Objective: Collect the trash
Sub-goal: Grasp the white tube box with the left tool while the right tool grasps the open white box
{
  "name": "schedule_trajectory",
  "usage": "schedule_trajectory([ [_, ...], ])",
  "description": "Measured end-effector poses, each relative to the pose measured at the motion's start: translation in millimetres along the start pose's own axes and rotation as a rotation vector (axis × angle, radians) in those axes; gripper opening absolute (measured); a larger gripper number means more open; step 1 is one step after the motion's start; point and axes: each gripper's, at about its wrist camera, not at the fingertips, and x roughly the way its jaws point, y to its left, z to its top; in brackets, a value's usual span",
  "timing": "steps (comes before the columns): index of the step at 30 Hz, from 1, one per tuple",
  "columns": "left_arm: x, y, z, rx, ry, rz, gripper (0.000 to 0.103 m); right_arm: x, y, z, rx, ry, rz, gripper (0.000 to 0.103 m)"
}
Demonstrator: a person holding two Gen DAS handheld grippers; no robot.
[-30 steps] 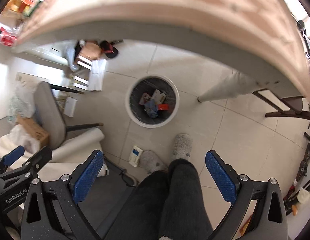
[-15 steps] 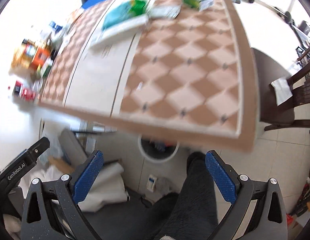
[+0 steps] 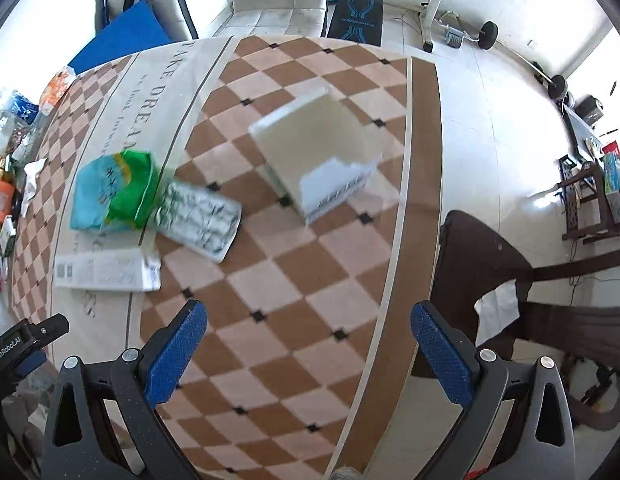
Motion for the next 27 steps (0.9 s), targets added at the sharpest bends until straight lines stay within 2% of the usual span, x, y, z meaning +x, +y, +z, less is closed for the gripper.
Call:
schedule_trajectory([
  [2, 19, -4, 14, -0.075, 0.068, -0.019, 0.103, 15, -2, 33, -0.021, 0.018, -0.002, 0.103],
  [4, 33, -5, 23, -0.125, 0.105, -0.024, 0.103, 29, 5, 51, -0.048, 0.047, -0.012, 0.103],
  [6, 43, -3, 29, -0.157, 0.125, -0.022, 0.103, 47, 8, 72, -0.091, 0.083, -0.024, 0.103],
  [9, 50, 3, 32, -0.203, 0.122, -0.021, 0.102, 74, 13, 84, -0.136, 0.146, -0.027, 0.103],
  [11, 50, 6, 31, -0.200, 0.100, -0.001, 0.085, 89, 17, 90, -0.166, 0.178, -0.031, 0.103],
  [12, 50, 6, 30, -0.186, 0.094, -0.003, 0.066, 95, 18, 92, -0.174, 0.184, -0.033, 0.103],
  [14, 49, 7, 27, -0.159, 0.085, 0.005, 0.064, 103, 22, 96, -0.185, 0.199, -0.028, 0.103],
  [17, 46, 2, 18, -0.052, 0.040, 0.051, 0.061, 109, 25, 99, -0.187, 0.196, -0.042, 0.101],
  [18, 45, 0, 14, -0.014, 0.028, 0.069, 0.059, 111, 25, 100, -0.186, 0.193, -0.048, 0.099],
  [19, 44, -1, 8, 0.025, 0.013, 0.093, 0.056, 112, 25, 101, -0.186, 0.194, -0.043, 0.088],
  [21, 43, -2, -2, 0.087, -0.005, 0.116, 0.052, 110, 23, 103, -0.176, 0.186, -0.035, 0.085],
  [23, 42, -2, -13, 0.139, -0.026, 0.143, 0.050, 105, 24, 102, -0.173, 0.170, -0.028, 0.078],
  [27, 37, 2, -41, 0.246, -0.066, 0.173, 0.048, 96, 21, 92, -0.154, 0.156, -0.004, 0.074],
])
